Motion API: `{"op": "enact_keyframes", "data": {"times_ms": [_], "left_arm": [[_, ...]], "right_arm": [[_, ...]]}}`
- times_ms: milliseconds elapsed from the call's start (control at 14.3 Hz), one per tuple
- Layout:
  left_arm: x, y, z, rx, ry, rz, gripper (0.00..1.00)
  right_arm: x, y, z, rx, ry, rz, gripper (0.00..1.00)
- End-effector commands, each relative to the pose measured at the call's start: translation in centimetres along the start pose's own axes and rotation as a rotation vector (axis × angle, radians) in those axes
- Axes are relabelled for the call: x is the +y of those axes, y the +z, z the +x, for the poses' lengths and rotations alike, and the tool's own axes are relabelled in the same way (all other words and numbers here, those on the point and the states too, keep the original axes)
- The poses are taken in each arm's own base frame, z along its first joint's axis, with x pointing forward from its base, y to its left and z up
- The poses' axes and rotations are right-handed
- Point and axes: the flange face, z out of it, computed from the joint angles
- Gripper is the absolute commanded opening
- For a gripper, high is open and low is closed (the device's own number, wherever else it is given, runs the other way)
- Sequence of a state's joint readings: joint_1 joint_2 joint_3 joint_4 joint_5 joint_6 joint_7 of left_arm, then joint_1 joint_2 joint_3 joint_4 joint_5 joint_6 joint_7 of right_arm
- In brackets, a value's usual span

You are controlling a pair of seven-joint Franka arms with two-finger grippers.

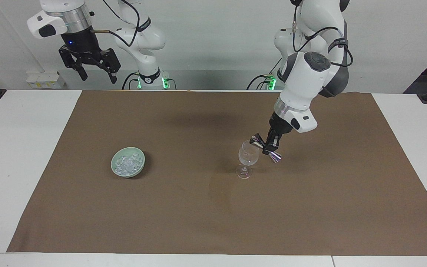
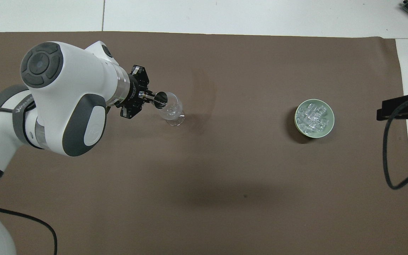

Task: Pour wine and add ice with both arms
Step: 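Tilt the jigger over the clear glass with the left gripper to pour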

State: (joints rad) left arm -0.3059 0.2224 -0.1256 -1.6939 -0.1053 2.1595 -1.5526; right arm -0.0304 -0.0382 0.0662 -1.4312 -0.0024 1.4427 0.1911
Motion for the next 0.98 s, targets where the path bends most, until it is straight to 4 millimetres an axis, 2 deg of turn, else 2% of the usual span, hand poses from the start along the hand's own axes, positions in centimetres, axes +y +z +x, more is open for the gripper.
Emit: {"op": "enact_keyframes", "data": {"times_ms": [0, 420, 909], "left_arm": [[0.5, -0.1, -0.3, 0.054, 0.016, -0.020, 0.00], [0.5, 0.0, -1.7, 0.094, 0.071, -0.041, 0.00], [0.6, 0.1, -2.0, 0.149, 0.121, -0.053, 0.00]], "right_arm": [[0.4, -0.1, -0.6, -0.010, -0.009, 0.018, 1.00], [0.4, -0.1, -0.6, -0.010, -0.009, 0.018, 1.00], [0.4, -0.1, -0.6, -0.010, -0.009, 0.018, 1.00]]}}
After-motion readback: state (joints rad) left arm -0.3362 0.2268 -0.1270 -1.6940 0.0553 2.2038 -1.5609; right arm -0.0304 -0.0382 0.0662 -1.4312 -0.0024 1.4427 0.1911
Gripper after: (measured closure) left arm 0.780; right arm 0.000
